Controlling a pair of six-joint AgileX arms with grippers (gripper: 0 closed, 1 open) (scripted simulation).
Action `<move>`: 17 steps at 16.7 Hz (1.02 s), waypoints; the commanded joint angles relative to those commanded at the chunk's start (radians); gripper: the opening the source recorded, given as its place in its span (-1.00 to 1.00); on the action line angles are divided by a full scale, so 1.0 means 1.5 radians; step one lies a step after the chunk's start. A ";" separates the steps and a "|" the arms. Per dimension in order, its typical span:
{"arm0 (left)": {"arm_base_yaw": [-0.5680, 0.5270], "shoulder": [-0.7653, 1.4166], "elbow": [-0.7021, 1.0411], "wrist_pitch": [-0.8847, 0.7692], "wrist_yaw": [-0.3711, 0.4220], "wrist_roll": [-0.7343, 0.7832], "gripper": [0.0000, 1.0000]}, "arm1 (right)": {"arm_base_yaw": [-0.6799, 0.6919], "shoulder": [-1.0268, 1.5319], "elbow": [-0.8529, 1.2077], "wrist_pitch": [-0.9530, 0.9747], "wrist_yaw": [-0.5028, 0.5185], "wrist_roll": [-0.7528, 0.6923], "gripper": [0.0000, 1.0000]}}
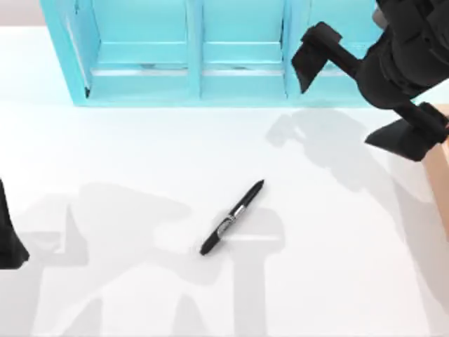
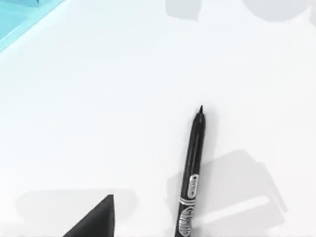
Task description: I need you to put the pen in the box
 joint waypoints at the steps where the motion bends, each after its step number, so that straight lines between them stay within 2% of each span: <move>1: 0.000 0.000 0.000 0.000 0.000 0.000 1.00 | 0.020 0.058 0.047 -0.028 0.001 0.031 1.00; 8: 0.000 0.000 0.000 0.000 0.000 0.000 1.00 | 0.127 0.355 0.281 -0.163 0.010 0.179 1.00; 17: 0.000 0.000 0.000 0.000 0.000 0.000 1.00 | 0.139 0.393 0.309 -0.176 0.011 0.196 1.00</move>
